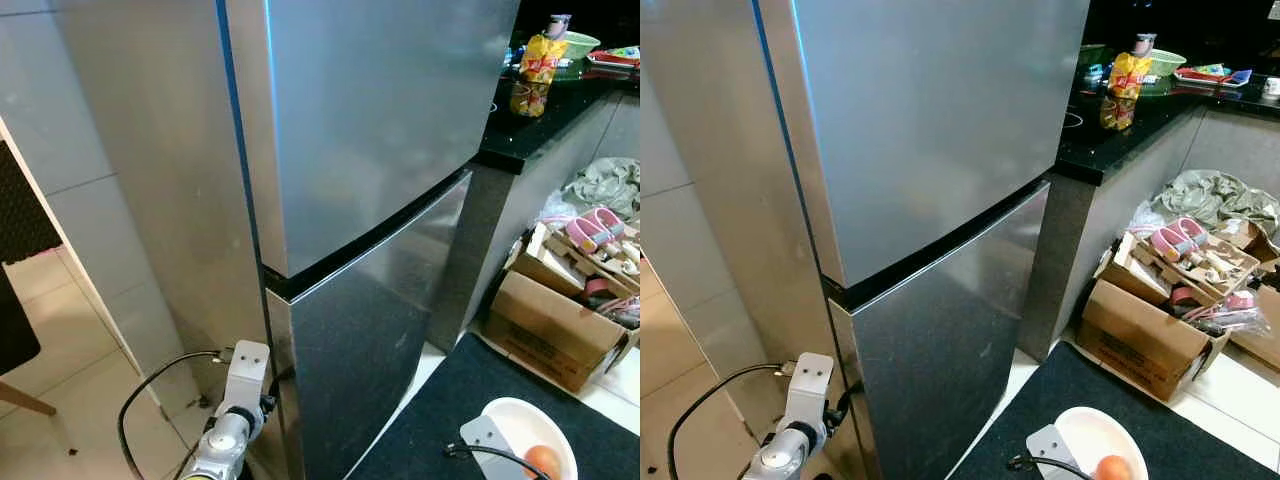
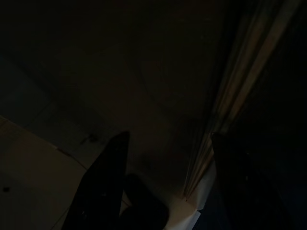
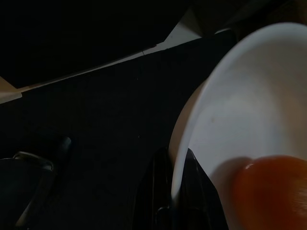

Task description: Restocking fridge

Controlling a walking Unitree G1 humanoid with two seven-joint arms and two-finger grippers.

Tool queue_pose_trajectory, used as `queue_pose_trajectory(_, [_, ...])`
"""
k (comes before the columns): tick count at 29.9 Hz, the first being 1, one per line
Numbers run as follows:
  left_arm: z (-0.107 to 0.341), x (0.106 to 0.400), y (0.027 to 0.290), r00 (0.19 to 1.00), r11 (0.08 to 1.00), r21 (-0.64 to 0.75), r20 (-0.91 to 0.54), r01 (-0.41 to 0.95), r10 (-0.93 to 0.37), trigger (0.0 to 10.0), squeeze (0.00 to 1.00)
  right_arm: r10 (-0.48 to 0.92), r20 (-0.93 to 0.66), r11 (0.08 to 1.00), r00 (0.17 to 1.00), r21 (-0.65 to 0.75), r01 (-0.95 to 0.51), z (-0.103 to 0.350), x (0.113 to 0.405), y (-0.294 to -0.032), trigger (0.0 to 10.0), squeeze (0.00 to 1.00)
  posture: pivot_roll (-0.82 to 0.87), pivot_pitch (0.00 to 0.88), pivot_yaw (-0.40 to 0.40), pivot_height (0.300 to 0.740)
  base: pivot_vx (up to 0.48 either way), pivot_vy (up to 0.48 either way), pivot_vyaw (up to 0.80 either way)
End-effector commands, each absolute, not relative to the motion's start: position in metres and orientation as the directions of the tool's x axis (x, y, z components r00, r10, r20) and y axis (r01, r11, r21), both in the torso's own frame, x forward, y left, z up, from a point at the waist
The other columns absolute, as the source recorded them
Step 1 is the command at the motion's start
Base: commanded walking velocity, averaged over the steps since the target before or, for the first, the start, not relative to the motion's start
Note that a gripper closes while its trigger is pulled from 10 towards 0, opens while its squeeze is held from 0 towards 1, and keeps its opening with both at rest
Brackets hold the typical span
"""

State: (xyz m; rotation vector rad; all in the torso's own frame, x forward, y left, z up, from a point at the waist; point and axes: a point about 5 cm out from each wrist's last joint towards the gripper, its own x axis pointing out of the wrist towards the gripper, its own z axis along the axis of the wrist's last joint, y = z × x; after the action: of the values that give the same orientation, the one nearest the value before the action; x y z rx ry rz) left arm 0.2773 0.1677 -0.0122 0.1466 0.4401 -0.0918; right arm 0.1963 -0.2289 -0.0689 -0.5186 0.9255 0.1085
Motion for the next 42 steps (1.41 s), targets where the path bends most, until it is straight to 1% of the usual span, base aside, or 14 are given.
queue_pose_trajectory(1, [-0.011,0.277,0.169,0.909,0.989,0.102,-0.414,0.107,-0.055,10.0,0.00,-0.132,-0.775,0.871,0.618,-0.389,-0.302,-0.067,0.198,-0.230,10.0,0.00,-0.07,0.000,-0.025,0.740,0.000,-0.480,0.00])
queue_pose_trajectory(5, [-0.011,0.277,0.173,0.910,0.993,0.088,-0.413,0.081,-0.037,10.0,0.00,-0.131,-0.776,0.869,0.617,-0.389,-0.305,-0.067,0.198,-0.230,10.0,0.00,-0.07,0.000,-0.026,0.740,0.000,-0.480,0.00])
queue_pose_trajectory(6, [-0.011,0.277,0.175,0.909,0.997,0.060,-0.417,0.057,-0.027,10.0,0.00,-0.131,-0.776,0.869,0.617,-0.390,-0.306,-0.067,0.198,-0.230,10.0,0.00,-0.07,0.000,-0.028,0.740,0.000,0.000,0.00])
queue_pose_trajectory(9, [-0.012,0.276,0.180,0.909,0.996,0.084,-0.417,0.026,0.011,10.0,0.00,-0.129,-0.777,0.867,0.616,-0.390,-0.309,-0.067,0.198,-0.230,10.0,0.00,-0.07,0.000,-0.028,0.740,0.000,0.000,0.00])
queue_pose_trajectory(23, [-0.019,0.267,0.191,0.889,0.995,0.096,-0.451,-0.035,0.075,10.0,0.00,-0.112,-0.777,0.864,0.620,-0.384,-0.326,-0.067,0.200,-0.228,10.0,0.00,-0.07,0.000,-0.030,0.740,0.000,0.000,0.00])
queue_pose_trajectory(27, [-0.014,0.269,0.211,0.890,0.985,0.133,-0.429,-0.108,0.156,10.0,0.00,-0.107,-0.780,0.864,0.617,-0.380,-0.330,-0.067,0.200,-0.227,10.0,0.00,-0.07,0.000,-0.032,0.740,0.000,0.000,0.00])
queue_pose_trajectory(29, [-0.014,0.269,0.211,0.890,0.985,0.133,-0.429,-0.108,0.156,10.0,0.00,-0.107,-0.780,0.864,0.617,-0.380,-0.330,-0.067,0.200,-0.227,10.0,0.00,-0.07,0.000,-0.032,0.740,0.000,0.000,0.00])
queue_pose_trajectory(30, [-0.011,0.270,0.218,0.890,0.981,0.143,-0.419,-0.129,0.179,10.0,0.00,-0.104,-0.781,0.865,0.615,-0.376,-0.332,-0.067,0.200,-0.226,10.0,0.00,-0.07,0.000,-0.032,0.740,0.000,0.000,0.00])
queue_pose_trajectory(32, [-0.004,0.273,0.231,0.899,0.983,0.104,-0.398,-0.152,0.181,10.0,0.00,-0.090,-0.788,0.874,0.609,-0.355,-0.331,-0.068,0.199,-0.225,10.0,0.00,-0.07,0.000,-0.032,0.740,0.000,0.000,0.00])
queue_pose_trajectory(35, [-0.001,0.273,0.239,0.909,0.992,0.097,-0.400,-0.083,0.115,10.0,0.00,-0.079,-0.797,0.875,0.599,-0.344,-0.341,-0.069,0.198,-0.224,10.0,0.00,-0.07,0.000,-0.032,0.740,0.000,0.000,0.00])
queue_pose_trajectory(38, [-0.001,0.270,0.246,0.908,0.992,0.122,-0.409,-0.040,0.087,10.0,0.00,-0.074,-0.802,0.876,0.593,-0.336,-0.346,-0.070,0.197,-0.223,10.0,0.00,-0.07,0.000,-0.027,0.740,0.000,0.000,0.00])
queue_pose_trajectory(39, [-0.002,0.262,0.258,0.900,0.989,0.150,-0.432,0.015,0.052,10.0,0.00,-0.063,-0.811,0.880,0.582,-0.320,-0.350,-0.071,0.195,-0.221,10.0,0.00,-0.07,0.000,-0.024,0.740,0.000,0.000,0.00])
queue_pose_trajectory(40, [-0.002,0.262,0.258,0.900,0.989,0.150,-0.432,0.015,0.052,10.0,0.00,-0.063,-0.811,0.880,0.582,-0.320,-0.350,-0.071,0.195,-0.221,10.0,0.00,-0.07,0.000,-0.024,0.740,0.000,0.000,0.00])
queue_pose_trajectory(42, [-0.004,0.251,0.269,0.891,0.975,0.201,-0.455,0.096,0.006,10.0,0.00,-0.052,-0.818,0.885,0.572,-0.303,-0.353,-0.073,0.193,-0.218,10.0,0.00,-0.07,0.013,-0.016,0.740,0.000,0.000,0.00])
